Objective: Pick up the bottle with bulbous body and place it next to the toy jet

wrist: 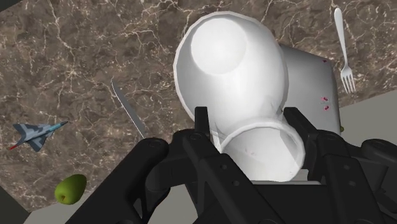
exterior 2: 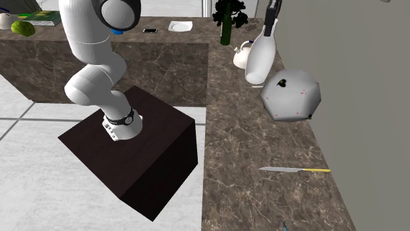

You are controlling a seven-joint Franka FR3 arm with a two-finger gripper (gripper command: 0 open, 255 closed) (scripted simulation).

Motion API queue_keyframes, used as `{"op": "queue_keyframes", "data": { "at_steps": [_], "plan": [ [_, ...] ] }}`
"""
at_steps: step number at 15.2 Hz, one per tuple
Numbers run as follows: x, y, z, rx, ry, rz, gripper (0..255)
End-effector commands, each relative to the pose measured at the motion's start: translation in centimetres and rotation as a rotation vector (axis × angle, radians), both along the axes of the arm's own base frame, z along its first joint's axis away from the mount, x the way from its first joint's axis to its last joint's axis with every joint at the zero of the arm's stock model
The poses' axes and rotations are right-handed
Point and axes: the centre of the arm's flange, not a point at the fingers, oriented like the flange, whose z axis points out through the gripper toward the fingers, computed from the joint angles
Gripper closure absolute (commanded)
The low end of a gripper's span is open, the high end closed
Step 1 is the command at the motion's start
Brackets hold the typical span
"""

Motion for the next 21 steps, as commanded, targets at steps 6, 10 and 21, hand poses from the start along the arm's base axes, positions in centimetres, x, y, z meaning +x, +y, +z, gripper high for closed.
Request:
{"op": "queue_keyframes", "data": {
  "at_steps": [6,10,21],
  "plan": [
    [1.9,-3.3,0.3,0.000,0.000,0.000,255],
    [4.4,-7.6,-1.6,0.000,0.000,0.000,255],
    [11.2,-19.3,-6.7,0.000,0.000,0.000,255]
  ]
}}
